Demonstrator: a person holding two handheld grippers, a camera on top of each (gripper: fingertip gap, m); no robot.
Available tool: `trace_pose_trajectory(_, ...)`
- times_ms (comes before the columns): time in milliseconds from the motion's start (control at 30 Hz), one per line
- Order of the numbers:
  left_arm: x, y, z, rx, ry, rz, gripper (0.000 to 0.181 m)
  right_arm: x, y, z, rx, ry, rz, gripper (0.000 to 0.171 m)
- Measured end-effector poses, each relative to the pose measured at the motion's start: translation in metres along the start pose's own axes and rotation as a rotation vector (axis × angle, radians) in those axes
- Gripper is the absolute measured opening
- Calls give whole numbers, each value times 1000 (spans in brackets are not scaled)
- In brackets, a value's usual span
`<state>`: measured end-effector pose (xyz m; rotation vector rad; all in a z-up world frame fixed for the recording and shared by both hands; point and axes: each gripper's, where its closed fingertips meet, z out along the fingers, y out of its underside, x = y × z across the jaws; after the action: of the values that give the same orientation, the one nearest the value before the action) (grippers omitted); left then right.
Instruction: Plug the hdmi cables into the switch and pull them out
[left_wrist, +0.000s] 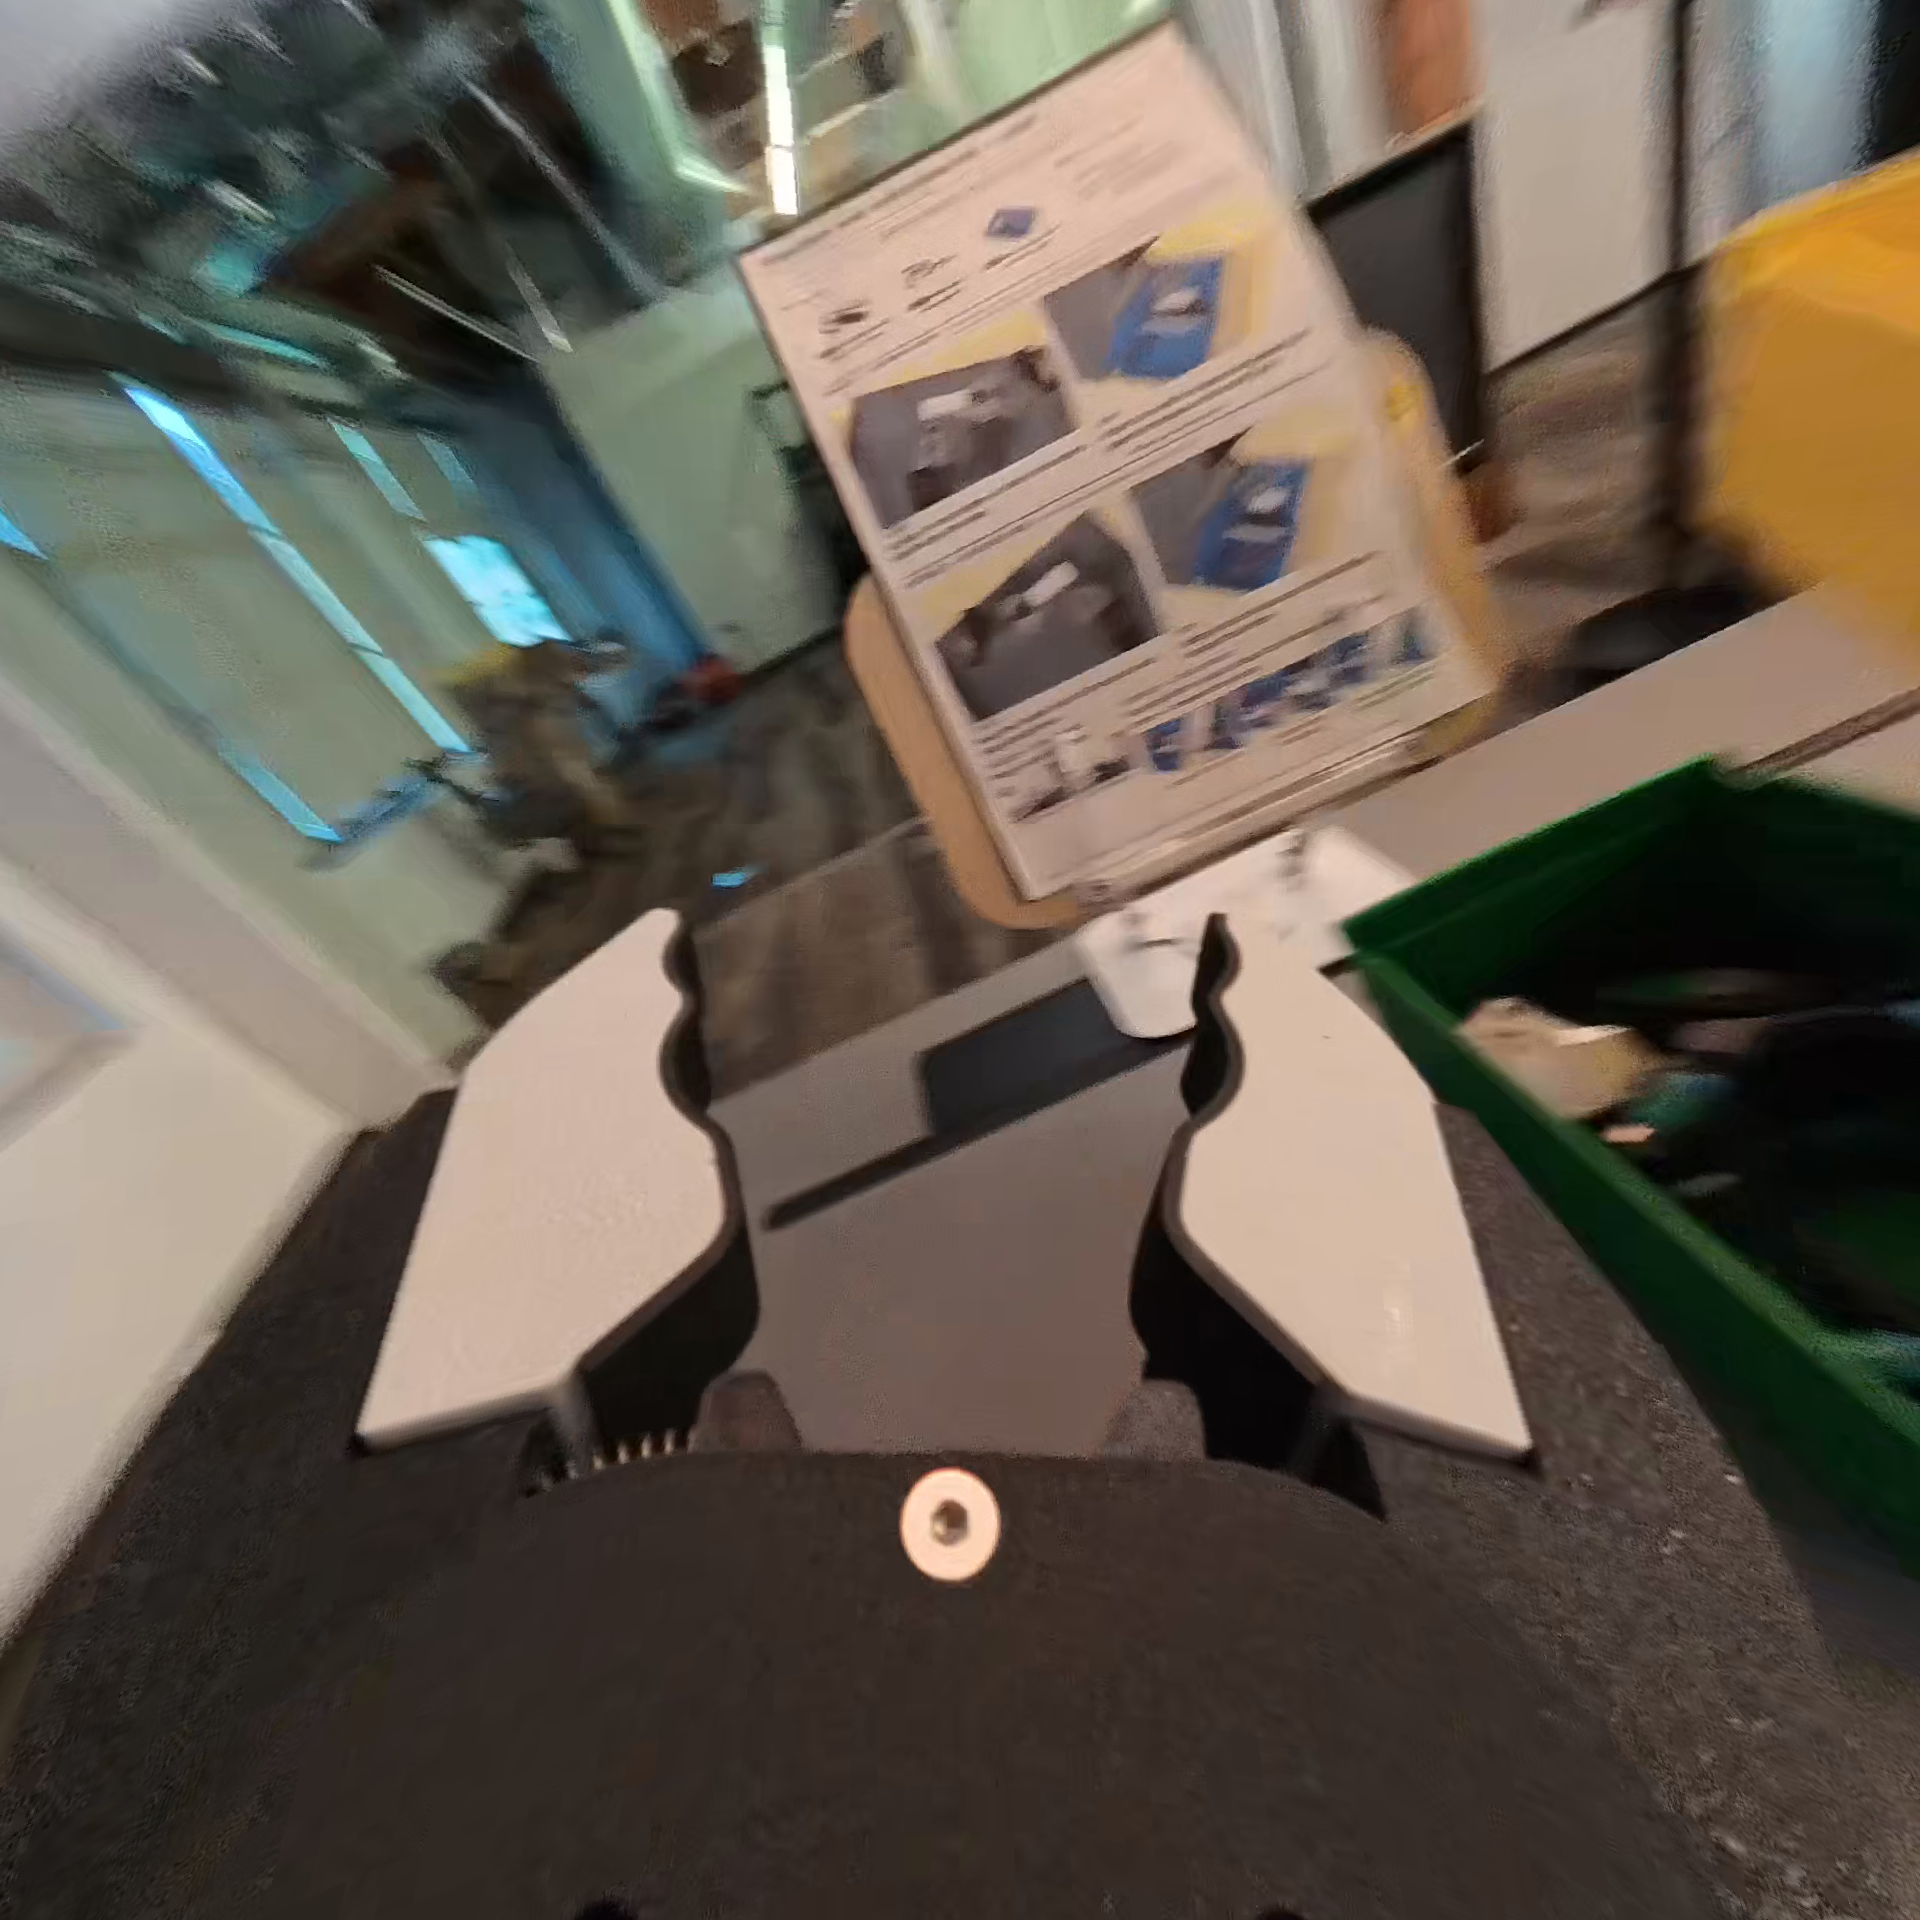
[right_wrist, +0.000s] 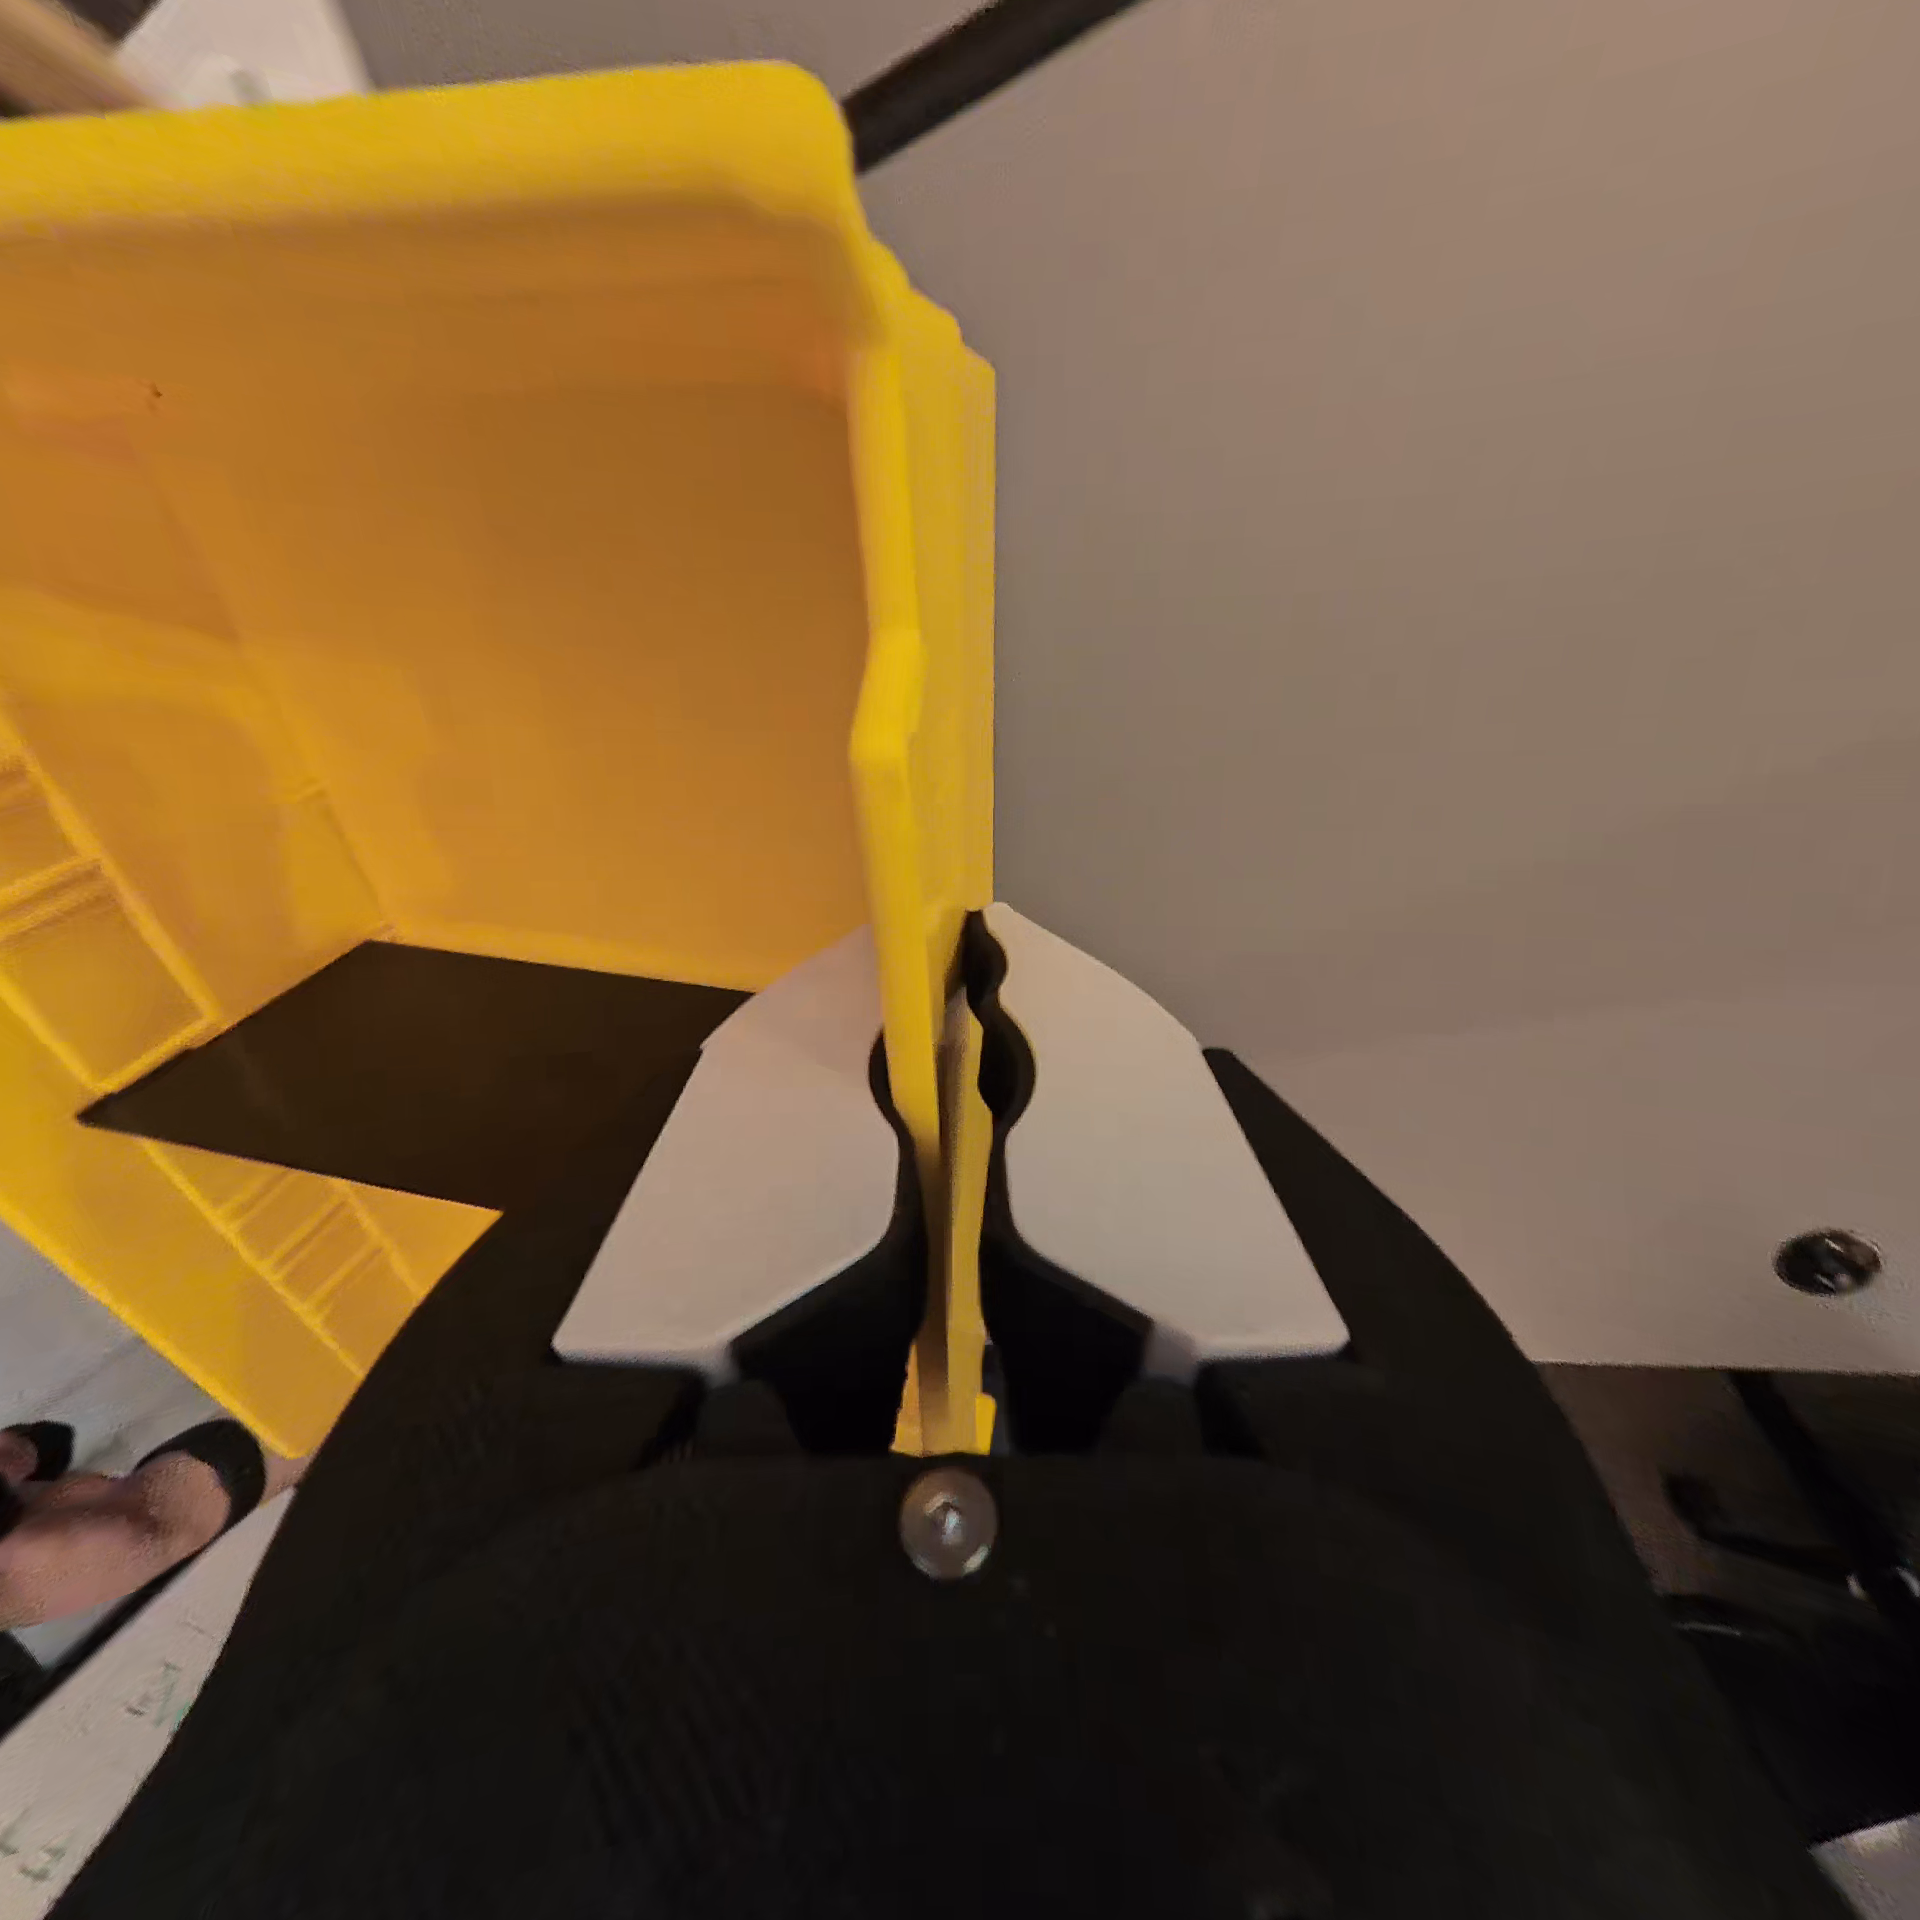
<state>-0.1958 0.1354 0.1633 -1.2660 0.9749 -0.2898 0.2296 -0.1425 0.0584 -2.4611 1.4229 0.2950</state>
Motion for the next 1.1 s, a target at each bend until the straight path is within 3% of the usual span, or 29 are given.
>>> trace_pose_trajectory(200,23,31,48,-122,-99,257,89,136,9,21,-57,103,119,4)
trace_pose_trajectory(400,31,66,72,-259,-159,380,89,193,9,84,-132,119,112,4)
trace_pose_trajectory(633,70,93,87,-339,-63,466,84,186,-6,138,-138,24,82,5)
trace_pose_trajectory(733,100,112,89,-401,160,263,80,174,-15,148,-143,30,46,5)
trace_pose_trajectory(800,118,121,87,-458,299,109,91,162,-24,152,-127,31,17,7)
trace_pose_trajectory(967,154,130,78,-530,510,-35,94,133,-27,160,-132,2,4,14)
trace_pose_trajectory(1033,176,129,70,-543,632,-118,94,122,-32,157,-86,-58,-3,29)
trace_pose_trajectory(1100,192,128,66,-552,704,-183,94,121,-36,150,-9,-61,-37,27)
